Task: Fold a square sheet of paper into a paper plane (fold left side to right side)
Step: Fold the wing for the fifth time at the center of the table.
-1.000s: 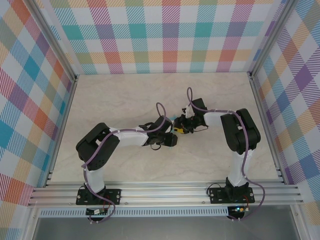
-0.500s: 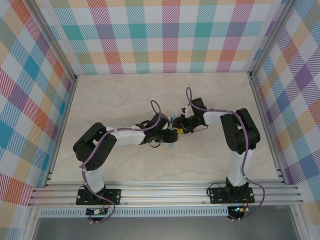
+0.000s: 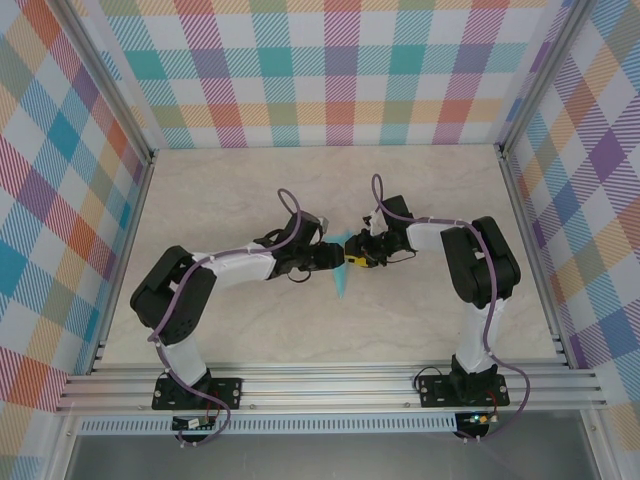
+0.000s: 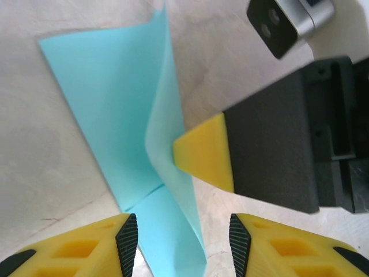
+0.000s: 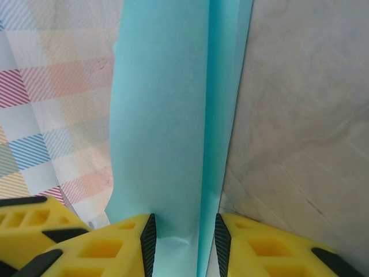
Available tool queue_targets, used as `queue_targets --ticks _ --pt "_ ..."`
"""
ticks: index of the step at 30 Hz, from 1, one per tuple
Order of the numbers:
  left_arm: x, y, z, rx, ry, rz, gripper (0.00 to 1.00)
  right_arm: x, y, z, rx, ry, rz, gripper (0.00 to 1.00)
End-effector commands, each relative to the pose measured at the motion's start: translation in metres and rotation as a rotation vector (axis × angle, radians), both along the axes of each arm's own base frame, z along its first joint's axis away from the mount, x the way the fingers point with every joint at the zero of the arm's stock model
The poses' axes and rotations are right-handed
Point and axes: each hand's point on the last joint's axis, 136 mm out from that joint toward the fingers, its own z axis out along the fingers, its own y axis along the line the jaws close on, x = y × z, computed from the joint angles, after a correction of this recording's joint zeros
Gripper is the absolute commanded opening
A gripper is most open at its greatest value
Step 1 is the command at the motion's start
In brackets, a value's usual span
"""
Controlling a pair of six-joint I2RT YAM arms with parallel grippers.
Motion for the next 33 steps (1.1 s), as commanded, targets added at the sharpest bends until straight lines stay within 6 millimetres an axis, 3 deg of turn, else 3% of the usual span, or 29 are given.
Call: queue_targets --ticks 1,8,17,21,33 --pt "0.005 -0.002 -0.002 -0.02 0.038 0.007 0.47 -0.014 -0.005 -0.027 -0.076 0.061 0.012 0.34" --pt "0.017 -0.005 -0.015 -0.02 0.077 0.011 0.42 -0.014 -0.004 -0.027 -0.075 0.063 0.014 0.34" --pt "0.027 -0.006 -0.023 -0.018 0.093 0.021 0.28 -0.015 -0.004 -0.028 -0.078 0.067 0.017 0.34" --pt "0.03 -0.001 -0.027 -0.002 0.099 0.039 0.27 -0.015 -0.004 -0.028 -0.078 0.069 0.017 0.34" --pt "0.027 0.016 0.005 -0.069 0.032 0.059 0.36 -0.016 -0.005 -0.03 -0.081 0.071 0.019 0.34"
